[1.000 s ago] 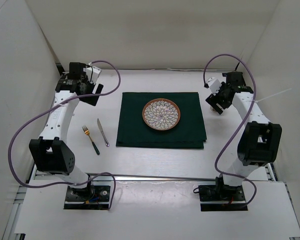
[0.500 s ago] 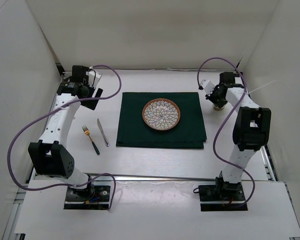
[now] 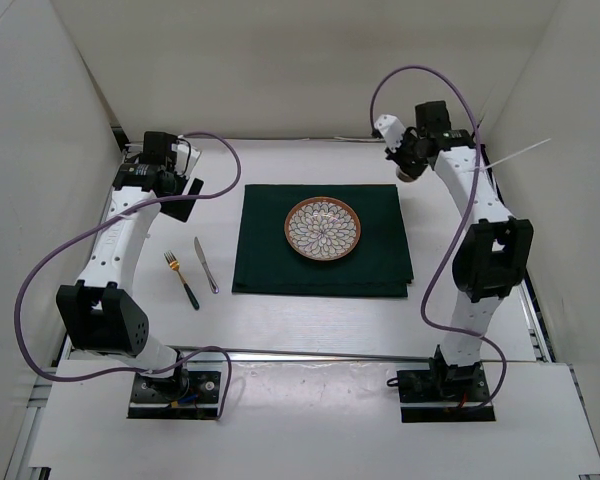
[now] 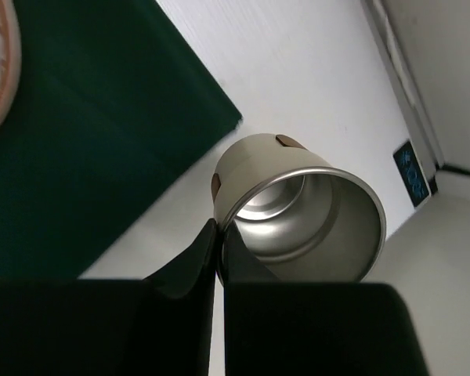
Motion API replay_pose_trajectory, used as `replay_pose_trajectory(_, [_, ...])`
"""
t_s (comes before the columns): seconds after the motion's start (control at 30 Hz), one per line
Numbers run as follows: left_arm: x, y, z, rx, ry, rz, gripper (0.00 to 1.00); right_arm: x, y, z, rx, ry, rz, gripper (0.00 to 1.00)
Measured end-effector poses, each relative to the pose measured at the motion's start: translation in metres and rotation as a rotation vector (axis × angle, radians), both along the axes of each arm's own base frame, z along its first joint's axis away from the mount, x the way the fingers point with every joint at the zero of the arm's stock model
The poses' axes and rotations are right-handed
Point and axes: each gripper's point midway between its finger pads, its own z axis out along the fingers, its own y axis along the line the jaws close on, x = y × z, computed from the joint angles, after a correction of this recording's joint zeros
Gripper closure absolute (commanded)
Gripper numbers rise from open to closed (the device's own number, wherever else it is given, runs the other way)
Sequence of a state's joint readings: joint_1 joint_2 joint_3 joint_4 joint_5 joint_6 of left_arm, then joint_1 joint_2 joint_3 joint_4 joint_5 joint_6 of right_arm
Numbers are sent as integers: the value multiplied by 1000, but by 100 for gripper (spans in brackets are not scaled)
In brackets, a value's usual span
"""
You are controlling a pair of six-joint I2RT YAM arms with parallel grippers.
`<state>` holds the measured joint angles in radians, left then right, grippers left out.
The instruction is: Set the dinner table for one person
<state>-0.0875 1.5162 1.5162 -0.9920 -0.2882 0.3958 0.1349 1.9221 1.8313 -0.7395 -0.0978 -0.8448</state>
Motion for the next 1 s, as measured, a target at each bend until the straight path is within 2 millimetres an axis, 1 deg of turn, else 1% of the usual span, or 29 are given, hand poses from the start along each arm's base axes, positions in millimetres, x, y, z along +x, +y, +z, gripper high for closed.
replay_pose_trajectory(0.03, [0, 0, 0, 0, -1, 0, 0, 0, 11, 6, 14, -7, 17, 100])
replay_pose_trajectory(0.07, [0, -1, 1, -1, -2, -1, 0, -2, 24, 7, 32, -3, 31, 100])
replay_pose_trajectory(0.13, [1, -1, 2, -2, -5, -1, 0, -7, 40, 1, 58, 31, 48, 100])
replay_pose_trajectory(0.2, [1, -1, 4, -2, -8, -1, 0, -13, 50, -15, 74, 89, 54, 100])
replay_pose_trajectory(0.37, [-2, -1, 8, -2, -11, -2, 0, -25, 63, -62, 79, 234, 48, 100])
replay_pose_trajectory(0.47, [-7, -1, 10, -2, -9, -3, 0, -28, 71, -82, 86, 285, 47, 100])
replay_pose_trajectory(0.57, [-9, -1, 13, -5, -17, -1, 0, -26, 78, -97, 89, 320, 48, 100])
replay_pose_trajectory(0.63, [-9, -1, 14, -5, -21, 0, 0, -21, 84, -101, 90, 320, 51, 100])
replay_pose_trajectory(0.73, [-10, -1, 14, -7, -19, 2, 0, -13, 89, -98, 96, 300, 54, 100])
replay_pose_trajectory(0.87, [-11, -1, 14, -8, -15, 3, 0, -3, 91, -100, 92, 289, 51, 100])
replay_pose_trajectory(0.9, [-11, -1, 13, -9, -15, 5, 0, -2, 91, -100, 91, 285, 50, 99])
replay_pose_trajectory(0.93, [-11, -1, 13, -9, -15, 5, 0, -2, 91, -100, 90, 284, 50, 80])
replay_pose_trajectory(0.97, [-12, -1, 13, -10, -14, 6, 0, -2, 91, -100, 88, 283, 50, 71])
replay_pose_trajectory(1.0, [-12, -1, 13, -11, -12, 6, 0, -2, 90, -100, 88, 283, 45, 58])
